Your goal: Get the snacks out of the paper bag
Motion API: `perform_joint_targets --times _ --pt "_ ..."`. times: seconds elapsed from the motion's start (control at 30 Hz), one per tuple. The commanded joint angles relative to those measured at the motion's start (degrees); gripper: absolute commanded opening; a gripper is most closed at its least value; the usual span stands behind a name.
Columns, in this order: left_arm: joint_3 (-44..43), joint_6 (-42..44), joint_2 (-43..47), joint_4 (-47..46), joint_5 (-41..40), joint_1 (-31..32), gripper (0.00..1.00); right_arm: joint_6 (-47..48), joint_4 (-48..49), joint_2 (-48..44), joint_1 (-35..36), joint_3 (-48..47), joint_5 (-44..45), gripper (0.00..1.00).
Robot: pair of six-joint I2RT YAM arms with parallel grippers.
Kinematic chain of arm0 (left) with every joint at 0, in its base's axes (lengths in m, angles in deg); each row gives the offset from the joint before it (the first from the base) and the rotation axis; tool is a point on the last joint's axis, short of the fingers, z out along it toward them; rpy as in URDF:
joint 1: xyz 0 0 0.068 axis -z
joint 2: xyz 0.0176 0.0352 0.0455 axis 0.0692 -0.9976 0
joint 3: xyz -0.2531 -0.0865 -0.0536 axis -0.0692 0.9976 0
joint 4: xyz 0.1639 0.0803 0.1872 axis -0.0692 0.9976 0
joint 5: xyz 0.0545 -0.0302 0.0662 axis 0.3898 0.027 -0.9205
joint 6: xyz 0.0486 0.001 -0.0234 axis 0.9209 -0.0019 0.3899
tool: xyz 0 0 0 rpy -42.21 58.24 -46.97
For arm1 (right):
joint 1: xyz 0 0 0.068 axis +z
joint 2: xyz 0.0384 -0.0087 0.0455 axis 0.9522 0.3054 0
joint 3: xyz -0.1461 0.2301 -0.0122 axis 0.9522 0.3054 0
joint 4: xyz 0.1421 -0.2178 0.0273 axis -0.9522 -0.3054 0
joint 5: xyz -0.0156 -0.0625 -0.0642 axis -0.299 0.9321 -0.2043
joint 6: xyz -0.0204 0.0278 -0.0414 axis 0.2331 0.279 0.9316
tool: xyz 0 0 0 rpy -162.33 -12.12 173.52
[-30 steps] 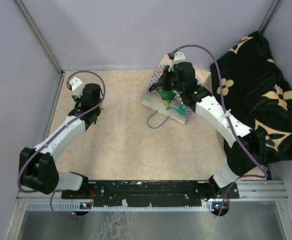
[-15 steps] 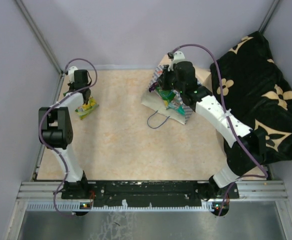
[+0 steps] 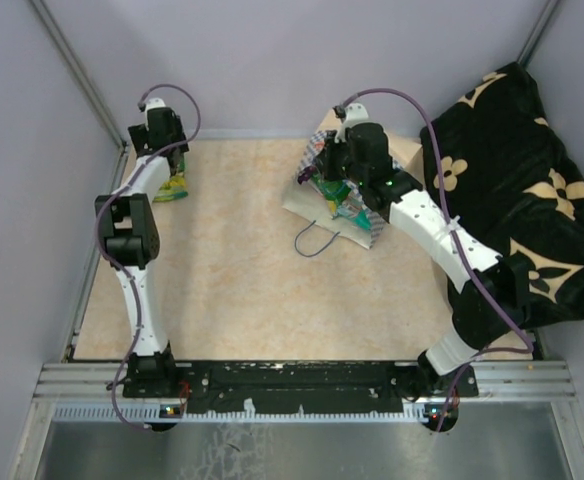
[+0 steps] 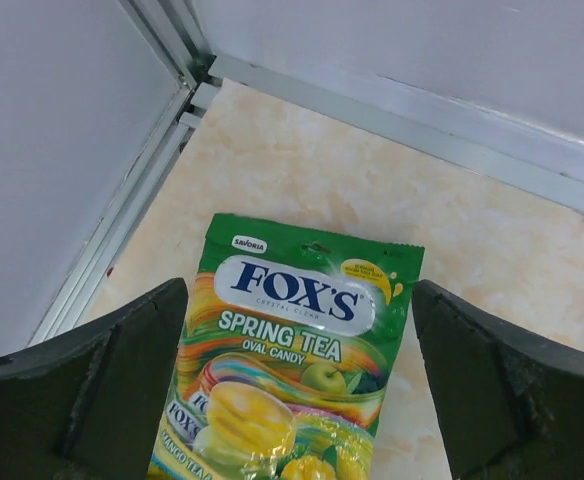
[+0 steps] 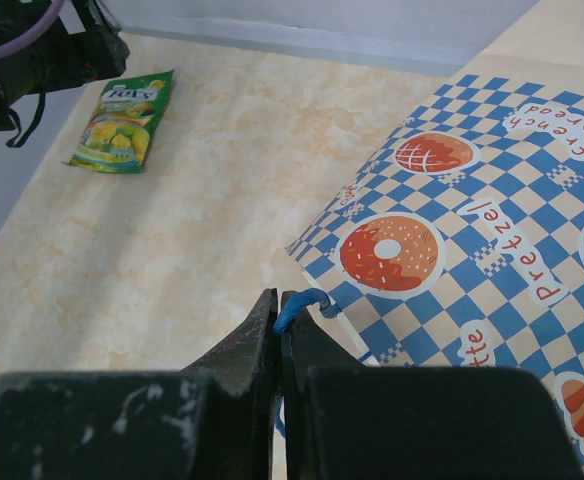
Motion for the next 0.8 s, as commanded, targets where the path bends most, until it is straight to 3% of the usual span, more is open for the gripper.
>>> perform_joint_targets --times 0.0,0.13,0.3,0.77 --pt "6.3 -2.6 7.5 2.3 2.4 -0.3 0.99 0.7 2.8 0.5 -0.6 -2.9 0.8 0.0" --pt "17.1 -6.1 12.2 -0.5 11.1 -1.9 0.99 1.1 2.4 0.8 -0.6 -3.0 0.6 0.0" --pt "20.4 -7.1 12.1 -0.4 14.9 -2.5 0.98 1.2 3.1 0.7 -0.6 -2.2 0.5 0.0" --pt "2.8 -3.5 -4.9 9.1 16.4 -6.4 0.97 1.0 5.7 -0.3 -1.1 0.4 0.6 0.0"
